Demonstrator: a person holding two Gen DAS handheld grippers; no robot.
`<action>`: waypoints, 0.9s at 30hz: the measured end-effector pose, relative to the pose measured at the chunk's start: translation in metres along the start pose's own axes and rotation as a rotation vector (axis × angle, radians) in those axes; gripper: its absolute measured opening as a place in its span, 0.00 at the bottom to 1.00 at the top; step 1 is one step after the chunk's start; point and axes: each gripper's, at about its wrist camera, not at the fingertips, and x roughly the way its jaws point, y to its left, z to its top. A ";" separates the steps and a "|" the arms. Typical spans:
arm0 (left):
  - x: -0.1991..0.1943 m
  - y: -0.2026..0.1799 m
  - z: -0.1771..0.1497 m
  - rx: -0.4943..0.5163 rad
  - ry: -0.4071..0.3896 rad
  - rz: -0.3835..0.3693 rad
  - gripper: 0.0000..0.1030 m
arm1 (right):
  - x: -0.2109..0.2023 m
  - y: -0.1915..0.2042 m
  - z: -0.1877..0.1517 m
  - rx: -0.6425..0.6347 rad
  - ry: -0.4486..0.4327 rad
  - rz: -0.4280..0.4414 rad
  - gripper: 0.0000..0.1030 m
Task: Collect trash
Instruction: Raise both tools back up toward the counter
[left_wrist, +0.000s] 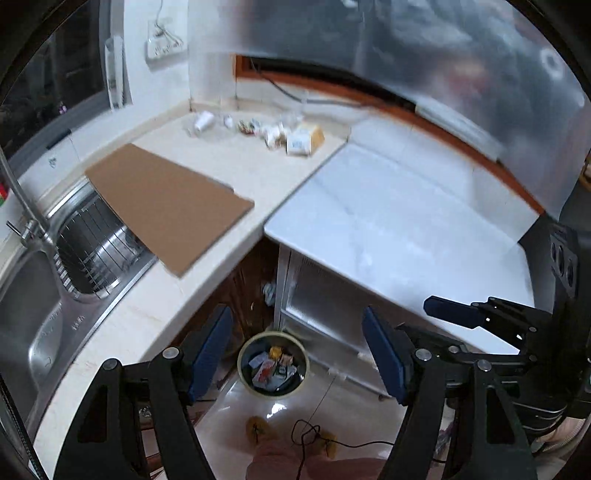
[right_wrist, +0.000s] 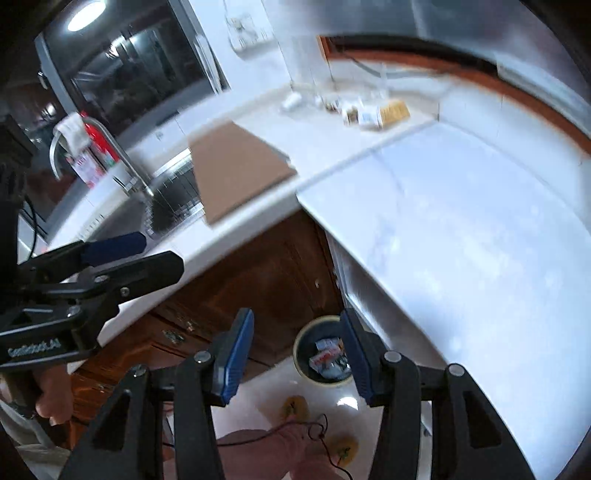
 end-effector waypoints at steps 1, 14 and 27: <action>-0.004 -0.002 0.004 0.004 -0.011 0.005 0.70 | -0.007 0.001 0.005 -0.009 -0.014 0.004 0.48; -0.057 -0.026 0.076 0.104 -0.117 0.081 0.76 | -0.048 -0.023 0.090 0.057 -0.026 0.053 0.53; -0.007 0.011 0.215 0.168 -0.090 0.036 0.76 | -0.008 -0.061 0.221 0.191 -0.024 -0.077 0.61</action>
